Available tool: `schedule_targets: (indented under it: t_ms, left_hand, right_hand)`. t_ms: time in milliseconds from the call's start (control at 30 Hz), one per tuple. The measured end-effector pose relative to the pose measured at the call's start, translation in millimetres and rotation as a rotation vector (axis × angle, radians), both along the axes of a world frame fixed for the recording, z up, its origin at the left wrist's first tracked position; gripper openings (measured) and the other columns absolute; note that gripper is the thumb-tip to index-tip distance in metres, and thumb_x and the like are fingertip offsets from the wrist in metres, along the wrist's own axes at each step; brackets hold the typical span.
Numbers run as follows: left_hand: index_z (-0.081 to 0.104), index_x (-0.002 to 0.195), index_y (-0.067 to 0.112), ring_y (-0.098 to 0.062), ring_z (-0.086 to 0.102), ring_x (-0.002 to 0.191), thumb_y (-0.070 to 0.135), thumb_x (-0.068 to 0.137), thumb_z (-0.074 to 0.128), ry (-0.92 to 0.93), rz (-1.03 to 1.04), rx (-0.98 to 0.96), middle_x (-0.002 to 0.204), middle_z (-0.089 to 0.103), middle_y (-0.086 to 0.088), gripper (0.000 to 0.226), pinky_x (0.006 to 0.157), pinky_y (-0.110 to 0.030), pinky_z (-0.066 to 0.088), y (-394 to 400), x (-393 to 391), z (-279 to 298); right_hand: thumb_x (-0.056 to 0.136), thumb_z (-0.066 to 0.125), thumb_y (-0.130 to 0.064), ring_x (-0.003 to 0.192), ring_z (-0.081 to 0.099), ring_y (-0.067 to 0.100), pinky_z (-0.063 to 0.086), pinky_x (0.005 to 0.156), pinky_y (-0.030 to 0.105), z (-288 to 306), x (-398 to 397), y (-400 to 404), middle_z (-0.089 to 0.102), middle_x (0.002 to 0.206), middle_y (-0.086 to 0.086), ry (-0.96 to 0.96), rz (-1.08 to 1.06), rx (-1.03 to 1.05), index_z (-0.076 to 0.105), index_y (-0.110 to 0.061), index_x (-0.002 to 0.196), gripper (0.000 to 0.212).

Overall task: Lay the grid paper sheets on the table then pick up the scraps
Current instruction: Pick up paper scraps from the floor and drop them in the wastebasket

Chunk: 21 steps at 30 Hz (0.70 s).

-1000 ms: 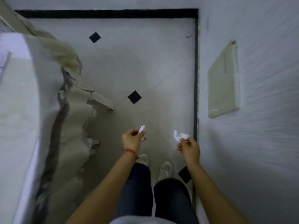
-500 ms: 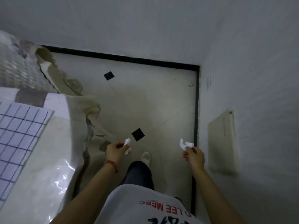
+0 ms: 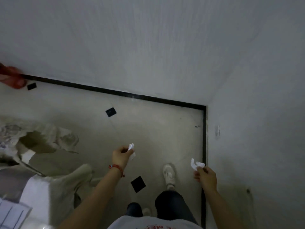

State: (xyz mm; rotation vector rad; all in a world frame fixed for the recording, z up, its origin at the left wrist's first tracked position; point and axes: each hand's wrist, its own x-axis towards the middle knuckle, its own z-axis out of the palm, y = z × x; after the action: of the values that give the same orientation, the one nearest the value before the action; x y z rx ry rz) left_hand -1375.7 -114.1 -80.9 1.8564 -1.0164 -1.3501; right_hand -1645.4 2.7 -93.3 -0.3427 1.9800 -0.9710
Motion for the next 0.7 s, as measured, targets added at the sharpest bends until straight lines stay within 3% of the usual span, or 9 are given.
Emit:
schedule_targets:
  t_ms: [133,300,500,633,700]
  left_hand:
    - [0.059,0.05,0.009,-0.002,0.05,0.035,0.023,0.084,0.064,-0.029,0.186,0.018,0.032,0.055,0.009,0.037,0.037,-0.009,0.038,-57.2,-5.2,-0.1]
    - [0.059,0.052,0.008,-0.014,0.052,0.047,0.018,0.084,0.064,-0.04,0.401,0.027,0.045,0.058,0.0,0.034,0.051,-0.021,0.041,-97.5,2.7,16.4]
    - [0.06,0.049,0.011,-0.01,0.05,0.043,0.018,0.082,0.066,-0.075,0.741,0.046,0.031,0.053,0.009,0.035,0.047,-0.02,0.042,-120.0,56.9,19.6]
    - [0.06,0.05,0.007,-0.002,0.049,0.033,0.016,0.083,0.065,-0.054,0.862,0.042,0.03,0.054,0.009,0.035,0.04,-0.012,0.04,-145.8,108.7,8.7]
    - [0.06,0.048,0.003,0.0,0.046,0.03,0.016,0.085,0.063,-0.02,0.876,0.037,0.03,0.053,0.006,0.039,0.037,-0.008,0.037,-162.9,129.8,4.1]
  right_hand:
    - [0.09,0.049,-0.007,0.065,0.056,0.022,0.048,0.064,0.029,-6.1,-29.7,-95.1,0.06,0.068,0.01,0.005,0.122,0.035,0.06,-0.004,0.107,0.021]
    - [0.089,0.05,-0.007,0.066,0.056,0.022,0.048,0.067,0.03,13.2,-27.0,-234.1,0.061,0.069,0.009,0.033,0.372,-0.009,0.062,-0.005,0.106,0.021]
    - [0.086,0.053,-0.004,0.057,0.056,0.017,0.045,0.043,0.01,29.5,52.5,-368.9,0.062,0.072,0.015,0.055,0.696,-0.084,0.063,-0.002,0.096,0.015]
    - [0.085,0.054,-0.006,0.058,0.058,0.017,0.049,0.053,0.021,18.9,125.8,-436.3,0.062,0.066,0.01,0.049,0.837,-0.075,0.065,0.001,0.093,0.016]
    - [0.085,0.054,-0.007,0.058,0.059,0.018,0.049,0.052,0.02,14.7,155.4,-462.1,0.063,0.066,0.009,0.058,0.883,-0.076,0.066,0.001,0.091,0.015]
